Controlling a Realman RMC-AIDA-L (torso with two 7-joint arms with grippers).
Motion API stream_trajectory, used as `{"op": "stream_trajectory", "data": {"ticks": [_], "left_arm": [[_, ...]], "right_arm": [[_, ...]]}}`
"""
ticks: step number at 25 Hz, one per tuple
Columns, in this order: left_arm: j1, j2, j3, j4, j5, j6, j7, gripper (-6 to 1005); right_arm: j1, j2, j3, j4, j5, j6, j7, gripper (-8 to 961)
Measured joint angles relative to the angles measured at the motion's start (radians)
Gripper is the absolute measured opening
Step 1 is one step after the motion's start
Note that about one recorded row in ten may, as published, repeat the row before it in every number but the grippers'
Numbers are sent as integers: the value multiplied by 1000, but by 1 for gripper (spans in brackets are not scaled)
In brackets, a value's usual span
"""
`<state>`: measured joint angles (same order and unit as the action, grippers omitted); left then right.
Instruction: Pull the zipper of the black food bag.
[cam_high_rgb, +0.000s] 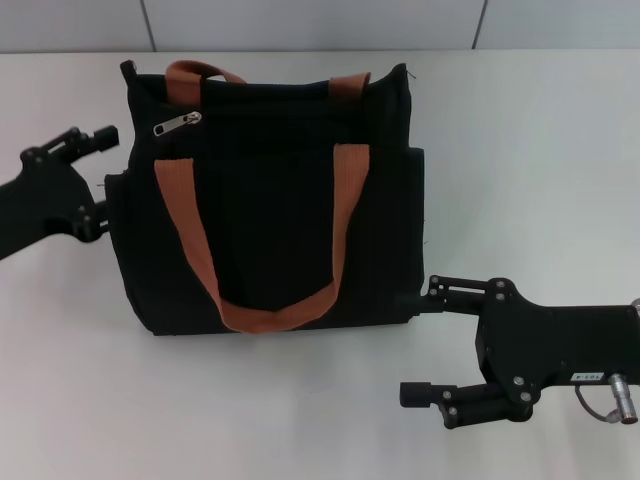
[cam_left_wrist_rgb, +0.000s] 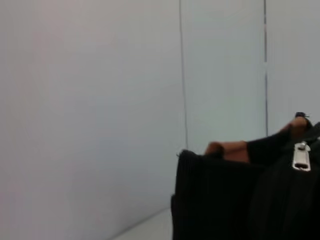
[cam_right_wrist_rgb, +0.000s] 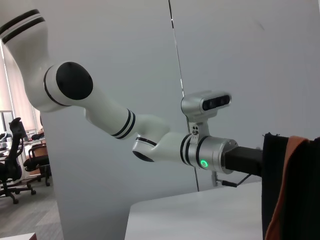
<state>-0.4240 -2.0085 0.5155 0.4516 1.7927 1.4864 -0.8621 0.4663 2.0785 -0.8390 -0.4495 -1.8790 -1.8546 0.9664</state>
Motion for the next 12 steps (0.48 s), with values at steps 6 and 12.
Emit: {"op": "stream_trajectory", "data": {"ticks": [6, 12], "left_arm": [[-3, -2, -19, -3, -48, 8, 33, 710], [-1, -4, -19, -2, -52, 22, 34, 486]], "right_arm": [[0, 0, 0, 0, 2, 0, 0, 814], [0, 0, 1, 0, 4, 0, 0, 814]]}}
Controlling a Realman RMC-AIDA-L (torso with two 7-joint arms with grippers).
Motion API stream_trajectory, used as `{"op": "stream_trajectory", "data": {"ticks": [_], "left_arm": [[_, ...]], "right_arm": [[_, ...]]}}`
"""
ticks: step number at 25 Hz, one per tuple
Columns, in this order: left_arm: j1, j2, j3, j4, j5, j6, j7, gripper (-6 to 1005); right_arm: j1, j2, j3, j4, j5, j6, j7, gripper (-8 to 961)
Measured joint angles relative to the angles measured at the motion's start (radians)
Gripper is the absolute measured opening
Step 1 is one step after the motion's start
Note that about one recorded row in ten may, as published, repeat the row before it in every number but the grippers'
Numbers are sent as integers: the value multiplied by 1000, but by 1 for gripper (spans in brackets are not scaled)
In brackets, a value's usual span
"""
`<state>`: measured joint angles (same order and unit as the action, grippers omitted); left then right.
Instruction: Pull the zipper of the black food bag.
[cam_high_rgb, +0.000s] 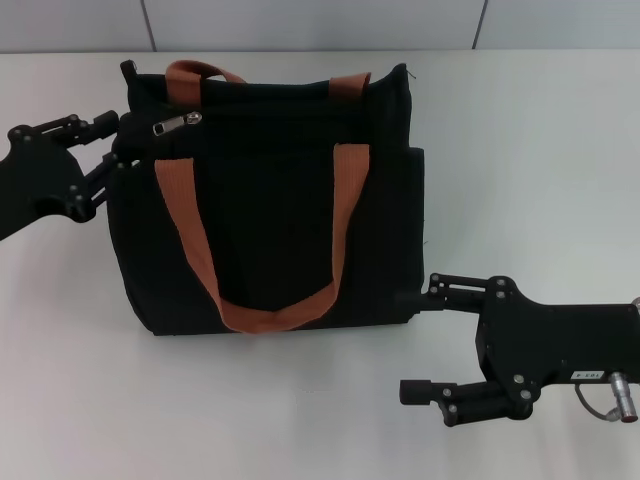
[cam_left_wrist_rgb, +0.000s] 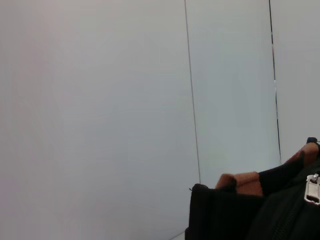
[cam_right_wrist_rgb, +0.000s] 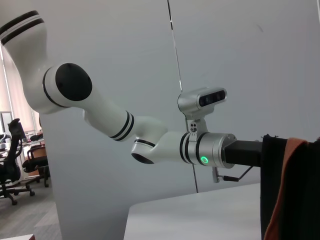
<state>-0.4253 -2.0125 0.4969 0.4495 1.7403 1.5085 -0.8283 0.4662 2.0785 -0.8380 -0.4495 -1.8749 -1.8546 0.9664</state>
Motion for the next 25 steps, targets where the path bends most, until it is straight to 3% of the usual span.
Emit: {"op": "stream_trajectory", "data": {"ticks": [7, 11, 14, 16, 21, 25], "left_arm": [[6, -2, -4, 2, -7, 38, 10, 297], [15, -24, -25, 1, -35, 62, 73, 198], [16, -33, -25, 1, -43, 74, 93, 24], [15, -40, -26, -3, -71, 88, 115, 25], [11, -46, -22, -8, -106, 106, 138, 26], [-1, -48, -18, -8, -106, 110, 140, 27]], "right_arm": [[2, 1, 5, 3, 20, -1, 0, 814], [17, 1, 8, 27, 193, -53, 81, 814], [33, 1, 8, 27, 272, -61, 173, 814], [85, 1, 8, 18, 345, -44, 338, 814], [188, -10, 8, 4, 356, 38, 592, 814], [229, -11, 1, -40, 354, 93, 724, 814]]}}
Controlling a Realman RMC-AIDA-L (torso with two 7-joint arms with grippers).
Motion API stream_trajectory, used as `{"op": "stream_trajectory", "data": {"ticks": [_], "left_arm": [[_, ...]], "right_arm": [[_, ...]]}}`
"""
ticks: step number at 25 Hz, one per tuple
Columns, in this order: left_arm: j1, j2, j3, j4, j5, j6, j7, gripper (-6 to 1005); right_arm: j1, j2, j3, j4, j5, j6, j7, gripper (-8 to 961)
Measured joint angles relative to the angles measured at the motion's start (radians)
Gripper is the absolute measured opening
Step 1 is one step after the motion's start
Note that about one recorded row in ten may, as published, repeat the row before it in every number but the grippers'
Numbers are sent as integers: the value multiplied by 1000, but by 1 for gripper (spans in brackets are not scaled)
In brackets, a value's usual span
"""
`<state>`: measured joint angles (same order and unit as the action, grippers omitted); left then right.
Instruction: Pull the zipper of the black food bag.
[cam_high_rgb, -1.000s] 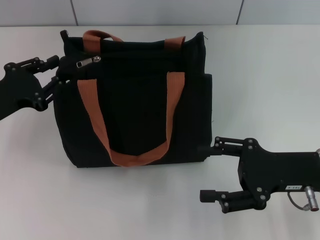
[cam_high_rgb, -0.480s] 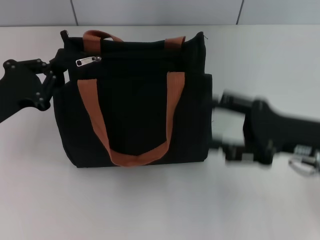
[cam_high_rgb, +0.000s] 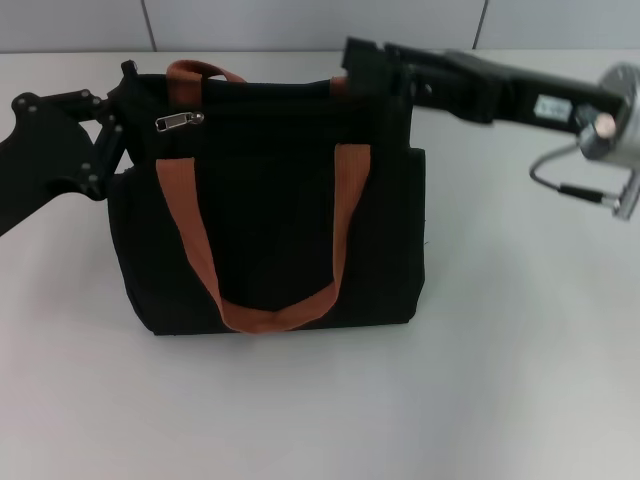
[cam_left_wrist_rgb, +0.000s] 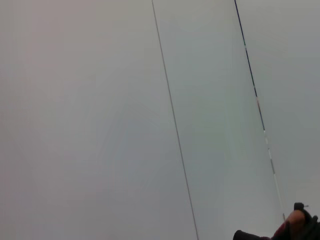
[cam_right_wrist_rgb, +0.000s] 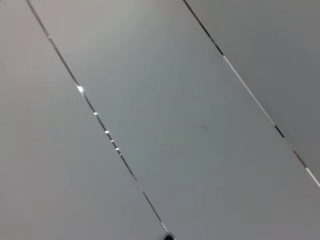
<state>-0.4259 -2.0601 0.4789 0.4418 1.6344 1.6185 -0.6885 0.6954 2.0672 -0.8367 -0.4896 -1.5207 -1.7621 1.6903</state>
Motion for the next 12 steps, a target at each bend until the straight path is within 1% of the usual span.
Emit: {"op": "stream_trajectory", "data": {"ticks": [1, 2, 4, 5, 6, 7, 10, 11, 12], "left_arm": [[-2, -1, -1, 0, 0, 3, 1, 27], [-4, -2, -3, 0, -1, 9, 1, 27], [-5, -3, -6, 0, -6, 22, 1, 28], [-5, -3, -7, 0, -10, 25, 1, 28], [-5, -3, -7, 0, -15, 27, 1, 28], [-5, -3, -6, 0, -17, 26, 1, 29], [-6, -5, -2, 0, -19, 21, 1, 29], [-6, -5, -2, 0, -19, 19, 1, 30], [-6, -5, -2, 0, -19, 19, 1, 30]], "right_arm": [[25, 0, -13, -41, -4, 21, 84, 814], [25, 0, -13, -41, -4, 21, 84, 814], [48, -1, -32, -68, -14, 34, 160, 813], [61, -3, -40, -78, -23, 41, 203, 813], [96, -11, -47, -87, -64, 57, 296, 813], [96, -11, -47, -87, -64, 57, 296, 813], [139, -16, -49, -84, -124, 68, 392, 812], [172, -17, -49, -83, -172, 83, 450, 811], [172, -17, -49, -83, -172, 83, 450, 811]]}}
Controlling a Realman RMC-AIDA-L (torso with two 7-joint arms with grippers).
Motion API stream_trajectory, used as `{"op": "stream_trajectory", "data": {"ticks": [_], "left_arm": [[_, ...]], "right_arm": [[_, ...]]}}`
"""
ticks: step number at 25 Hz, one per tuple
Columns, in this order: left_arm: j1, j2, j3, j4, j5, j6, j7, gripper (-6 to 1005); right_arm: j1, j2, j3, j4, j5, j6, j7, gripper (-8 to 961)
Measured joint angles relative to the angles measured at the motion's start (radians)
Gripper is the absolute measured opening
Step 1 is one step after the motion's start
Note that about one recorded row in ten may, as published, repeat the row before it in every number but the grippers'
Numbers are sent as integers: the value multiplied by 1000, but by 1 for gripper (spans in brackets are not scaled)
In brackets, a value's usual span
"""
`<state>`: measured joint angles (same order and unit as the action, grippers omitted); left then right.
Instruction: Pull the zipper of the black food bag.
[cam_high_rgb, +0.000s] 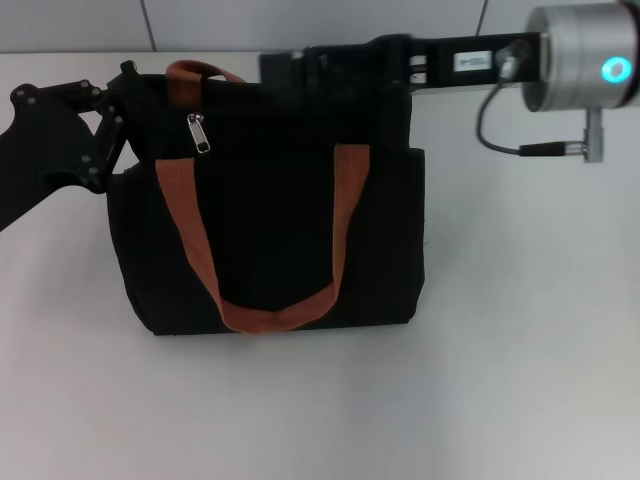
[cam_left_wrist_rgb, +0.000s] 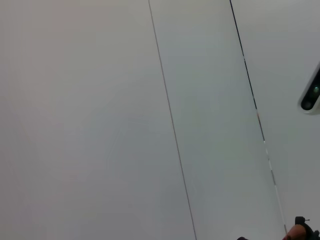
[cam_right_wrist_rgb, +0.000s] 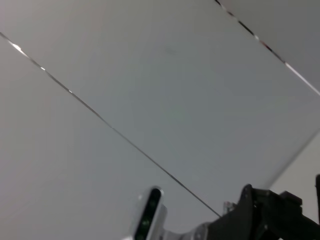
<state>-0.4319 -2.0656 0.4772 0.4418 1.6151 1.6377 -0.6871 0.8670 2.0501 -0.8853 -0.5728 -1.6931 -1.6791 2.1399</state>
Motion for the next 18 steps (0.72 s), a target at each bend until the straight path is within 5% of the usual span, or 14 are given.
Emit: {"op": "stream_trajectory", "data": {"ticks": [8, 14, 18], "left_arm": [[-2, -1, 0, -2, 0, -4, -7, 32], [-2, -1, 2, -6, 0, -3, -9, 33], [-2, 1, 2, -12, 0, -4, -9, 34]], "right_arm": [[86, 2, -66, -2, -95, 123, 118, 808], [137, 8, -95, 2, -152, 173, 162, 640], [147, 9, -105, 2, -157, 189, 176, 446]]}}
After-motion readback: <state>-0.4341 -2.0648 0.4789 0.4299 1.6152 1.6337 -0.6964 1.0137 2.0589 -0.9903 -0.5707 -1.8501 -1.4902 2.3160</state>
